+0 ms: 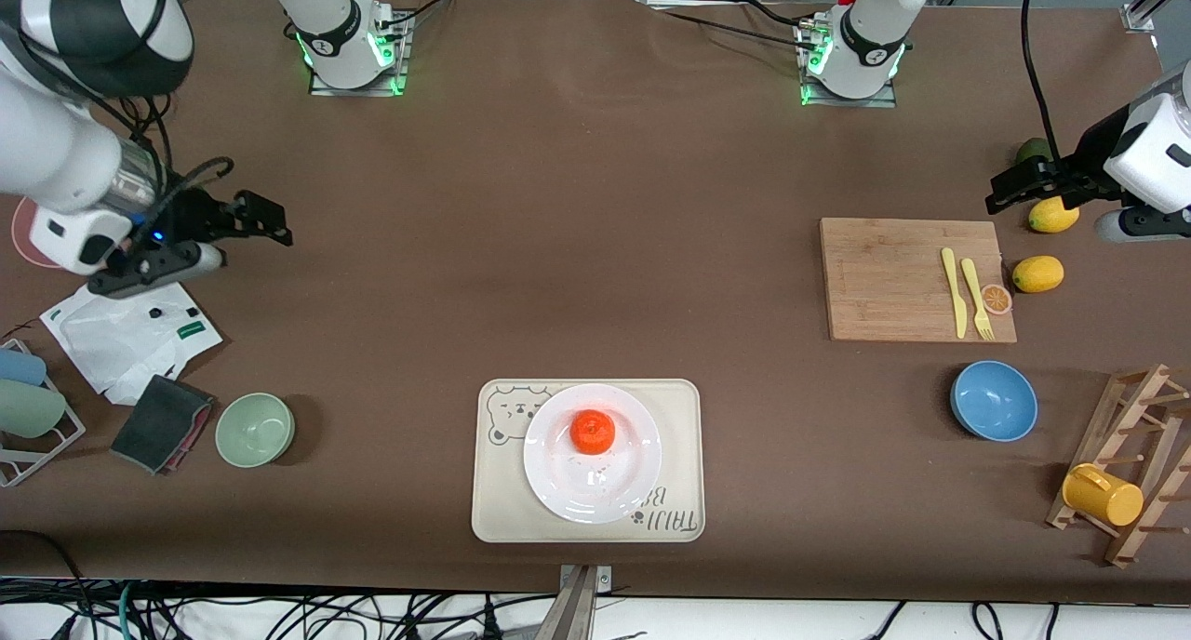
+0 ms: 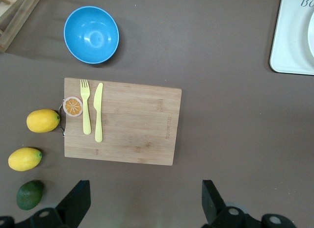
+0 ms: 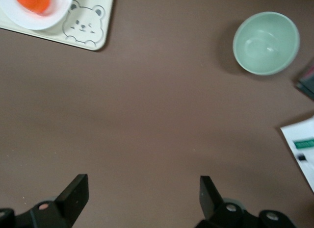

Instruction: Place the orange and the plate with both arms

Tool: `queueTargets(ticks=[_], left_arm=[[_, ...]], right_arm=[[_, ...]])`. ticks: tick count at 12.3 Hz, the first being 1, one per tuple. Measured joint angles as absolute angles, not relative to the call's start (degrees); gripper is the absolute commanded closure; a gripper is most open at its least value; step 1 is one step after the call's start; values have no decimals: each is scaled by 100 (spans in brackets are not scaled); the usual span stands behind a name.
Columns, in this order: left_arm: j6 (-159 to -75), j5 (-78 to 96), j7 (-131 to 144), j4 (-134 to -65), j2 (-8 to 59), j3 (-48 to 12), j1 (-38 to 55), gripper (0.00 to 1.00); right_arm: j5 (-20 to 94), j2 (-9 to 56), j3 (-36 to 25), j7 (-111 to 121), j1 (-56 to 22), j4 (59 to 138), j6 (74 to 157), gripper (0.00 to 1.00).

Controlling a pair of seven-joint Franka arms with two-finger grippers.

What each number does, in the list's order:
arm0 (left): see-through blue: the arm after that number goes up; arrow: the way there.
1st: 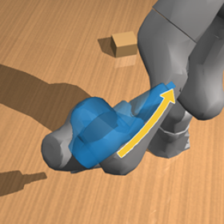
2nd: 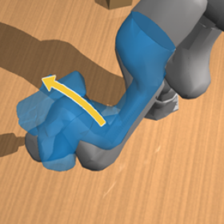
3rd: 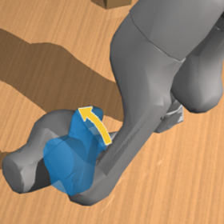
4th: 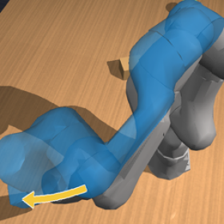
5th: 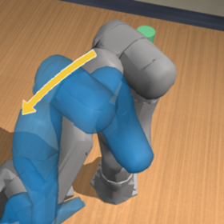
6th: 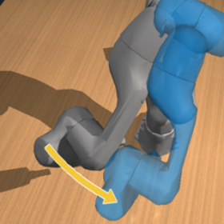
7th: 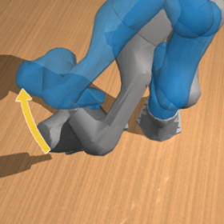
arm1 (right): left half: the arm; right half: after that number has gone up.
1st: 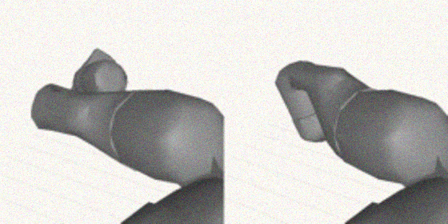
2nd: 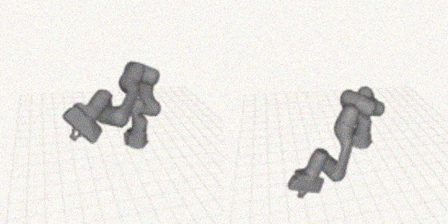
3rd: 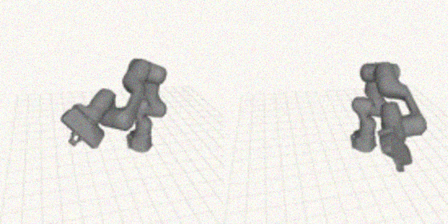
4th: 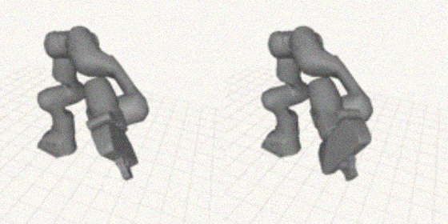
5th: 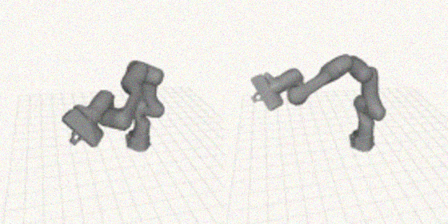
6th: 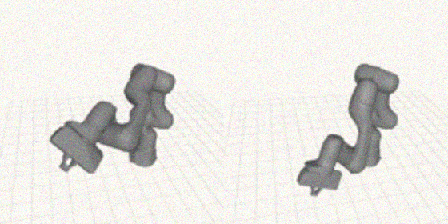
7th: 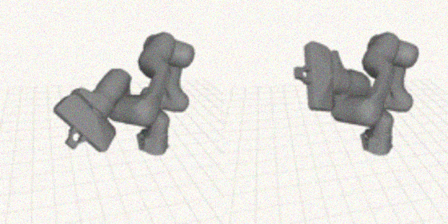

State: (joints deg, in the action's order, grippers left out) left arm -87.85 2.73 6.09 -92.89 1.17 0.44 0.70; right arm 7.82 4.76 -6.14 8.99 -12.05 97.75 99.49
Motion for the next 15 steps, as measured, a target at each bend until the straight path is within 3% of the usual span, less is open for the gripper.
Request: queueTargets(ticks=[4, 15], left_arm=[[-8785, 273, 609, -9289, 118, 31, 79, 0], [-8785, 273, 609, -9288, 118, 17, 80, 0]], right_arm=[[597, 169, -686, 757, -1211, 9713, 9668, 0], [429, 177, -801, 761, -1210, 9204, 9374, 0]])
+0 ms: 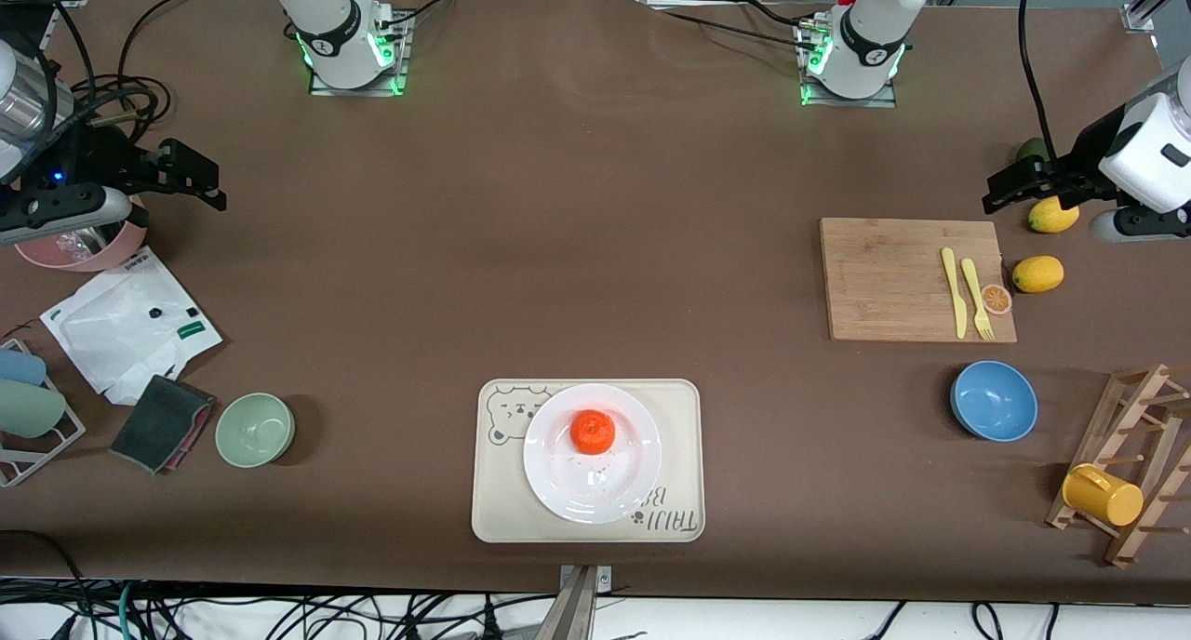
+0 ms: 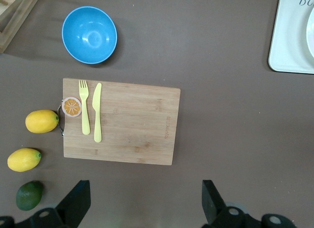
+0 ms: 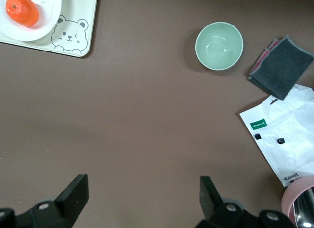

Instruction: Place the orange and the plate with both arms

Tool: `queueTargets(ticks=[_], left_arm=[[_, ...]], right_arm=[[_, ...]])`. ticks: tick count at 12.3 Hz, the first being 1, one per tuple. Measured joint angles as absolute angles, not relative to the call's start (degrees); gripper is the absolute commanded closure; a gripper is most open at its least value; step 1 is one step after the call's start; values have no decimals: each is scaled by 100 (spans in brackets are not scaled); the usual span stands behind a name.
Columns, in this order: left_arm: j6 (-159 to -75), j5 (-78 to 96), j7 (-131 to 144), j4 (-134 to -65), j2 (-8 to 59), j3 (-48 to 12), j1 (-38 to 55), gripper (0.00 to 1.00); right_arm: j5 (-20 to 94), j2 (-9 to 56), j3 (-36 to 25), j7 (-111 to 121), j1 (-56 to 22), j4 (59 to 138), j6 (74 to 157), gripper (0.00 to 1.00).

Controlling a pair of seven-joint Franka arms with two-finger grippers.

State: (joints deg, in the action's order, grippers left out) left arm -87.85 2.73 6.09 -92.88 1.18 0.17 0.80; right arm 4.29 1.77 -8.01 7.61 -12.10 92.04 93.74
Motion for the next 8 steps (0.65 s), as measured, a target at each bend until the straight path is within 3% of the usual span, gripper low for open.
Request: queueTargets(ticks=[8], left_arm=[[-8784, 273, 609, -9289, 120, 18, 79, 0]], right_arm=[[343, 184, -802, 761, -1214, 9204, 9330, 0]])
